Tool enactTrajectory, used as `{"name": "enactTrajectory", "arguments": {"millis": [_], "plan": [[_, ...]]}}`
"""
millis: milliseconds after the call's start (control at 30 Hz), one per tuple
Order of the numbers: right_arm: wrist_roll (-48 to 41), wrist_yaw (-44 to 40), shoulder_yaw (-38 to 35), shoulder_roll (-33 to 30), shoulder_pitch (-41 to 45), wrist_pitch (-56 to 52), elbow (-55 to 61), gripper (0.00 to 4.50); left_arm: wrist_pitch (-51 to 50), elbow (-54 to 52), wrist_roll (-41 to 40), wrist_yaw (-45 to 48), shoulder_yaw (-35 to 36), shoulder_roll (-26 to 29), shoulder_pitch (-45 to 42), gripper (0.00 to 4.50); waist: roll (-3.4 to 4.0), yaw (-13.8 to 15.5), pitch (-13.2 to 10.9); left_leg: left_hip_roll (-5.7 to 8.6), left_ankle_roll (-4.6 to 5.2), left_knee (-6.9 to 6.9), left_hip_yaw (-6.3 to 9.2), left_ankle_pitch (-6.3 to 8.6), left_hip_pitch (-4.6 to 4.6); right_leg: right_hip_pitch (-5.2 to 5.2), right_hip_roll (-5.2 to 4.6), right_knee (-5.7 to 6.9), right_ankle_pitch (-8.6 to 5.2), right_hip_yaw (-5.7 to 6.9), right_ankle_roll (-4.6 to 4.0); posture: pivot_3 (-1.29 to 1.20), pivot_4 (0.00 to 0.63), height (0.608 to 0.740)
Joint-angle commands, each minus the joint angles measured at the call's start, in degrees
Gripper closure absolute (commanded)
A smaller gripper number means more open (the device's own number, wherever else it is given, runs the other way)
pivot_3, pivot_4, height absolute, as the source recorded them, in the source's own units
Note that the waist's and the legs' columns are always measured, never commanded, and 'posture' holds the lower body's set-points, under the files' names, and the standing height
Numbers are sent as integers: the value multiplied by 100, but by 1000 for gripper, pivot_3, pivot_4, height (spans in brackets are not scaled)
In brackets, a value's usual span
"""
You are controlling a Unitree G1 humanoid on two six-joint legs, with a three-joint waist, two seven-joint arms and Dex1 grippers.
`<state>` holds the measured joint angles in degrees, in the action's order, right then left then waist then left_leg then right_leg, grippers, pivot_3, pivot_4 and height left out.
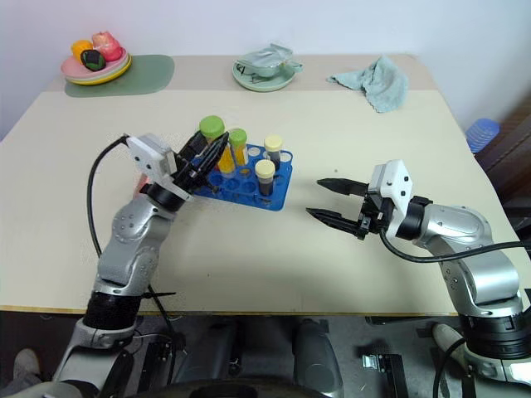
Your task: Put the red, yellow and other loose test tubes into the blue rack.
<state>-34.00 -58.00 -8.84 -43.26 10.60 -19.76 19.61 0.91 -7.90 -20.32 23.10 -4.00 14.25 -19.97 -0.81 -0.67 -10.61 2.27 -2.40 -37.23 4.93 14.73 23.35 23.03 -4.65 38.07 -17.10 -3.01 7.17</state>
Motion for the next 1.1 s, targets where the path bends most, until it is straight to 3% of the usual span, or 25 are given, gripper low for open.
{"name": "enactTrajectory", "arguments": {"millis": [33, 400, 1100], "plan": [[-73, 35, -205, -52, -9, 29, 196, 1696, 219, 101, 174, 83, -59, -192, -102, 3674, -1, 4, -1, 0, 0, -1, 0, 0, 1, 0, -1, -1, 0, 0, 0, 0, 150, 740], [-110, 72, -310, -101, -99, -22, 295, 1696, 182, 318, 408, 297, -48, -357, -112, 3674, -1, 1, 0, 0, 0, -1, 1, 0, 0, 0, 1, 0, 1, 0, 1, 0, 150, 740], [-113, 109, -314, -74, -139, -21, 331, 1696, 542, 852, 697, 506, 117, -161, 188, 3674, 0, -1, 3, -1, 1, 0, 2, 1, -8, -10, 0, -2, 0, 0, 1, 0, 150, 740]]}}
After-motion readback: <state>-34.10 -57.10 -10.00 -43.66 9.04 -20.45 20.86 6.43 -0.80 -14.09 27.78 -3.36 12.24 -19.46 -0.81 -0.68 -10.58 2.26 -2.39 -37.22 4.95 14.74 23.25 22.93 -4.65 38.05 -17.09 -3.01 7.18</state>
